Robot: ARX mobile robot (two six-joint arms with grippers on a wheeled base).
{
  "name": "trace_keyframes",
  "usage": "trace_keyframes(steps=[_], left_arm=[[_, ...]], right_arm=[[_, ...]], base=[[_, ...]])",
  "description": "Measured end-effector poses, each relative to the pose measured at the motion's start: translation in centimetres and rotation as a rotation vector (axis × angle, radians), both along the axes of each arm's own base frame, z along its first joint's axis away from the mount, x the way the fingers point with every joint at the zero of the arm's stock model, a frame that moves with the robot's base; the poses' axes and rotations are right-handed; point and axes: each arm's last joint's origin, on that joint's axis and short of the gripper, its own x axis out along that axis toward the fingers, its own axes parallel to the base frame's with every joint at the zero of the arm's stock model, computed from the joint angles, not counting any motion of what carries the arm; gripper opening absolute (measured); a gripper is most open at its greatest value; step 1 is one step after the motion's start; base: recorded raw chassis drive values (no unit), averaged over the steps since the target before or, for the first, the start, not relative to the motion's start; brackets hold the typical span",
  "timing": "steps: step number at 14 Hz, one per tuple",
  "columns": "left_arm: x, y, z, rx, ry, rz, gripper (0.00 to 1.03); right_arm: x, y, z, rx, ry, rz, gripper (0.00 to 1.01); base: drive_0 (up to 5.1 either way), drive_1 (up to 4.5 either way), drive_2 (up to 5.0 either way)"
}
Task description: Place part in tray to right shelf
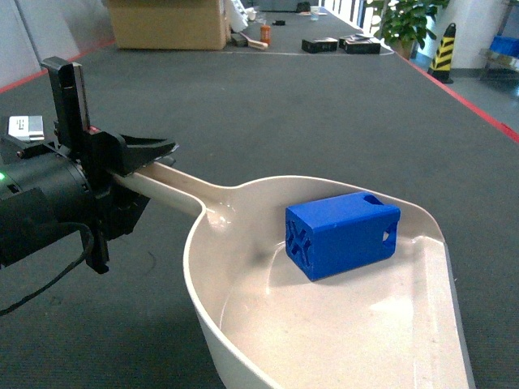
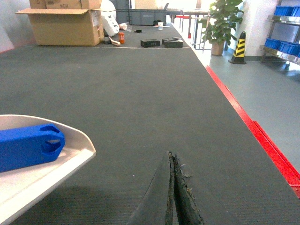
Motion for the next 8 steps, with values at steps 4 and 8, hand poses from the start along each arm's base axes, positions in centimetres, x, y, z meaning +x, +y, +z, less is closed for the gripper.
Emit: trace_keyframes(steps=[4,8], left_arm=[[0.00,0.00,0.00,0.000,0.000,0.000,0.13],[0.00,0.00,0.00,0.000,0.000,0.000,0.13]], right_arm=[[0.00,0.00,0.00,0.000,0.000,0.000,0.02],[0.00,0.00,0.00,0.000,0.000,0.000,0.40]], base=[[0.0,0.00,0.0],[0.0,0.00,0.0]])
